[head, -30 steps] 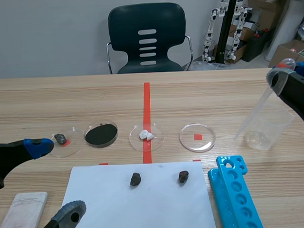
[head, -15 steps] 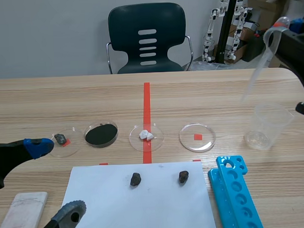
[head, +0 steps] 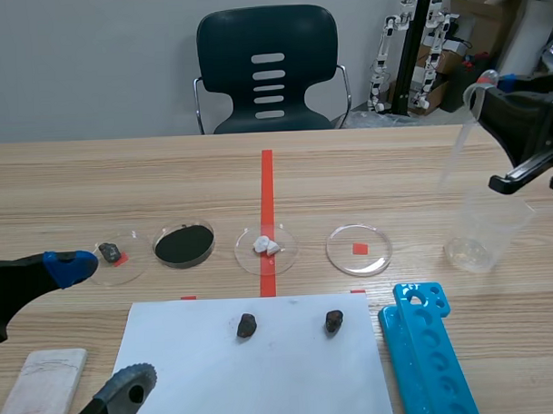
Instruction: Draw acid from the petri dish
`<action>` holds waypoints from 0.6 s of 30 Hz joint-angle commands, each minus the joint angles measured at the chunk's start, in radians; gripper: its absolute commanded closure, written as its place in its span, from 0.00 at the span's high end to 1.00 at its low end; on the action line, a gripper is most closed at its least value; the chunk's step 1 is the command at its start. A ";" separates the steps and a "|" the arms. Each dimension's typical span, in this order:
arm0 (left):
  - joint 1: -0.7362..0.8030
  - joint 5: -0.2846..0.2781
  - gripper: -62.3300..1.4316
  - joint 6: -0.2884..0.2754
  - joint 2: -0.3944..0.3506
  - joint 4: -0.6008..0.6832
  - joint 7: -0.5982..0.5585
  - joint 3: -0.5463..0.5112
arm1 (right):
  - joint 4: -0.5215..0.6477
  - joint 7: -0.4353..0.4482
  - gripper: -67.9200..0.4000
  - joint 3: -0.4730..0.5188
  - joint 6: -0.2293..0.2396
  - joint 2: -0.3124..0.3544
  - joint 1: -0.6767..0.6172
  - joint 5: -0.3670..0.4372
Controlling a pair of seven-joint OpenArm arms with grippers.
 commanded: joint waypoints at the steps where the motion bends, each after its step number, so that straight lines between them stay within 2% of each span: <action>1: 0.002 -0.010 1.00 -0.002 0.005 0.012 -0.015 -0.003 | -0.016 0.015 0.01 -0.012 0.000 -0.010 0.042 0.005; 9: 0.002 -0.010 1.00 -0.002 0.005 0.012 -0.015 -0.003 | -0.145 0.015 0.01 -0.115 0.001 -0.066 0.171 -0.013; 18: 0.002 -0.010 1.00 -0.002 0.005 0.012 -0.015 -0.003 | -0.222 0.015 0.01 -0.184 0.008 -0.148 0.251 -0.111</action>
